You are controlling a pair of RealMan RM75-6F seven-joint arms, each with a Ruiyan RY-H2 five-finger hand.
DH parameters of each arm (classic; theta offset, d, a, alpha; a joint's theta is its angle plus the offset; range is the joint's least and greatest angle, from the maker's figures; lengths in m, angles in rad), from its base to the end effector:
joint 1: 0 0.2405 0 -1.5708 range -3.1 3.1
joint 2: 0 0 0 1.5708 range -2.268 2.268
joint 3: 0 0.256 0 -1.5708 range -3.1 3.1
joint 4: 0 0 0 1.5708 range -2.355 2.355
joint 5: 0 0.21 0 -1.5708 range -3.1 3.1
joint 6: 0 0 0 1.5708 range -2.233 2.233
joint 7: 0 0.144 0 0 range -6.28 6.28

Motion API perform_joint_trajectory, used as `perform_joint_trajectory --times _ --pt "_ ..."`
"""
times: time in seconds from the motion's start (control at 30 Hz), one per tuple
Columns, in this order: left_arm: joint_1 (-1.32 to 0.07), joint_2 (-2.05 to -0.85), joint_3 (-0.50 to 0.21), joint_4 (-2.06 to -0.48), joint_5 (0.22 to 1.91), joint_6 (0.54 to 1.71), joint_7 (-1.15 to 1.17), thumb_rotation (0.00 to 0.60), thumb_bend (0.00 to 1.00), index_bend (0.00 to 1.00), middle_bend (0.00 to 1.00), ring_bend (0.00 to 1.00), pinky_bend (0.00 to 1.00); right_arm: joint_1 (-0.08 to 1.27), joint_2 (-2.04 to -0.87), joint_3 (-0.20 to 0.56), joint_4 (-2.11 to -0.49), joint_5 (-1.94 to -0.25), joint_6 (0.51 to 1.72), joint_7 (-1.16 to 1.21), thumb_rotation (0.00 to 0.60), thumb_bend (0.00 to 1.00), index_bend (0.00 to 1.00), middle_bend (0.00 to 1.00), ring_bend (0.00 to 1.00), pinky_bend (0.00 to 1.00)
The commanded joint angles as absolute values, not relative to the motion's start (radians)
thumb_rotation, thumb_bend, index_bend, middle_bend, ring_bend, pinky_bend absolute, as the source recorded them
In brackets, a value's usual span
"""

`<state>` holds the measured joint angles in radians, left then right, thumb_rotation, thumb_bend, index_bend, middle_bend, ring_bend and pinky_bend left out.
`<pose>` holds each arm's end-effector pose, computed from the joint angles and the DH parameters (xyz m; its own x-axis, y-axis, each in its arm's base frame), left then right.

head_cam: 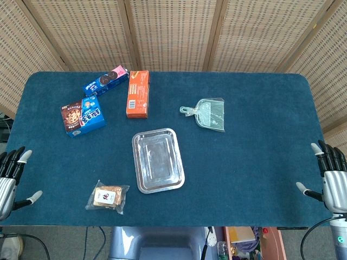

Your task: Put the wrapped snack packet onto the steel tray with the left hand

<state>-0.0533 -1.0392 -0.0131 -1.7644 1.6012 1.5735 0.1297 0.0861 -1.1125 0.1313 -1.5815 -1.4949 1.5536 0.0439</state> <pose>-0.2769 0.1616 0.1727 0.4489 -0.0437 0.8925 0.8891 -0.0781 -0.4510 -0.3064 -0.1972 0.1854 0.3772 0.1500 0.9139 -0.9237 -0.0108 0.3830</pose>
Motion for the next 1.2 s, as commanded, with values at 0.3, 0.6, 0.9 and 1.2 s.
perform_joint_trajectory --times 0.3,0.6,0.9,1.2 --pt "-0.129 -1.055 0.049 -1.739 1.682 1.405 0.124 0.600 0.00 0.00 0.00 0.00 0.00 0.086 -1.100 0.133 -1.601 -1.474 1.536 0.050 0.600 0.00 0.00 0.00 0.00 0.00" --pt "-0.337 -1.243 0.072 -1.632 1.679 0.999 0.193 0.600 0.00 0.00 0.00 0.00 0.00 0.096 -1.094 0.144 -1.590 -1.439 1.503 0.072 0.600 0.00 0.00 0.00 0.00 0.00" --pt "-0.407 -1.388 0.053 -1.568 1.609 0.888 0.228 0.600 0.00 0.09 0.08 0.03 0.21 0.098 -1.091 0.147 -1.584 -1.429 1.495 0.085 0.600 0.00 0.00 0.00 0.00 0.00" --pt "-0.416 -1.456 0.013 -1.525 1.582 0.965 0.203 0.600 0.05 0.54 0.50 0.37 0.48 0.101 -1.085 0.156 -1.573 -1.408 1.479 0.123 0.600 0.00 0.00 0.00 0.00 0.00"
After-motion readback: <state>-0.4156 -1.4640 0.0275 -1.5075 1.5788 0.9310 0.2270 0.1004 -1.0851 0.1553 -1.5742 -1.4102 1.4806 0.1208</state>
